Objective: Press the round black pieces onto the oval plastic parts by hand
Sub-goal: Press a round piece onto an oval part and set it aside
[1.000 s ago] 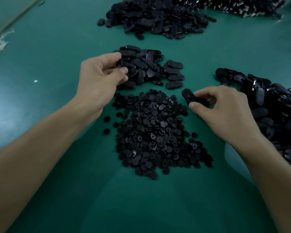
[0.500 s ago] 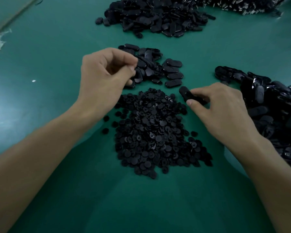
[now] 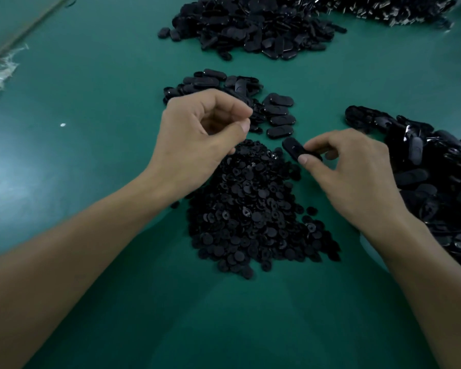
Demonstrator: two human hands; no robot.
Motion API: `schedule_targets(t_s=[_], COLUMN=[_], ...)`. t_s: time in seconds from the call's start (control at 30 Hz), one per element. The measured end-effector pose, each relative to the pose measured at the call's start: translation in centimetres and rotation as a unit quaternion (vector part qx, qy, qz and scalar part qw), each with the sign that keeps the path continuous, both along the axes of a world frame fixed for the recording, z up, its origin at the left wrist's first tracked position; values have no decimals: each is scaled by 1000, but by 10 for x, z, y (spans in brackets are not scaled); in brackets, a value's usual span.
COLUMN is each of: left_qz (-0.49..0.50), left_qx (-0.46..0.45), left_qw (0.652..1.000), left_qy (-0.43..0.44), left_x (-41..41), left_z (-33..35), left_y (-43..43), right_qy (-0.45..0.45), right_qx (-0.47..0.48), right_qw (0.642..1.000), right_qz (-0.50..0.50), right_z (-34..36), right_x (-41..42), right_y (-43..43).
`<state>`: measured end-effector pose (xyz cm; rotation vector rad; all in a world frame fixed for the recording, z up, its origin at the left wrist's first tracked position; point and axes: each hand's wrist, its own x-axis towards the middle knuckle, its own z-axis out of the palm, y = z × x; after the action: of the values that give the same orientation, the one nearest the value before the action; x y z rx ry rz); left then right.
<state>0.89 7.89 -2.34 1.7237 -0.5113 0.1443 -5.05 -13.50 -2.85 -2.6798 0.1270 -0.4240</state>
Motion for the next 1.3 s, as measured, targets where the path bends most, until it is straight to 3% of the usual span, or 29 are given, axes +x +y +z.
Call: schedule_targets(t_s=[0.17, 0.7, 0.93, 1.17, 1.3], left_qz=[1, 1, 4, 5, -13], left_qx=[14, 21, 21, 25, 14], left_qw=[1000, 1000, 1000, 999, 1000], left_qy=[-6, -15, -14, -20, -6], left_x=[1, 2, 2, 1, -3], left_z=[-1, -6, -6, -4, -1], left_y=[1, 0, 1, 0, 0], right_qy=[11, -11, 131, 137, 85], right_qx=[-14, 97, 124, 215, 249], right_qw=[1000, 994, 967, 946, 943], right_qz=[-21, 57, 178, 200, 206], right_z=[0, 9, 17, 17, 18], right_x=[1, 0, -4, -2, -2], right_y=[-1, -2, -17, -17, -12])
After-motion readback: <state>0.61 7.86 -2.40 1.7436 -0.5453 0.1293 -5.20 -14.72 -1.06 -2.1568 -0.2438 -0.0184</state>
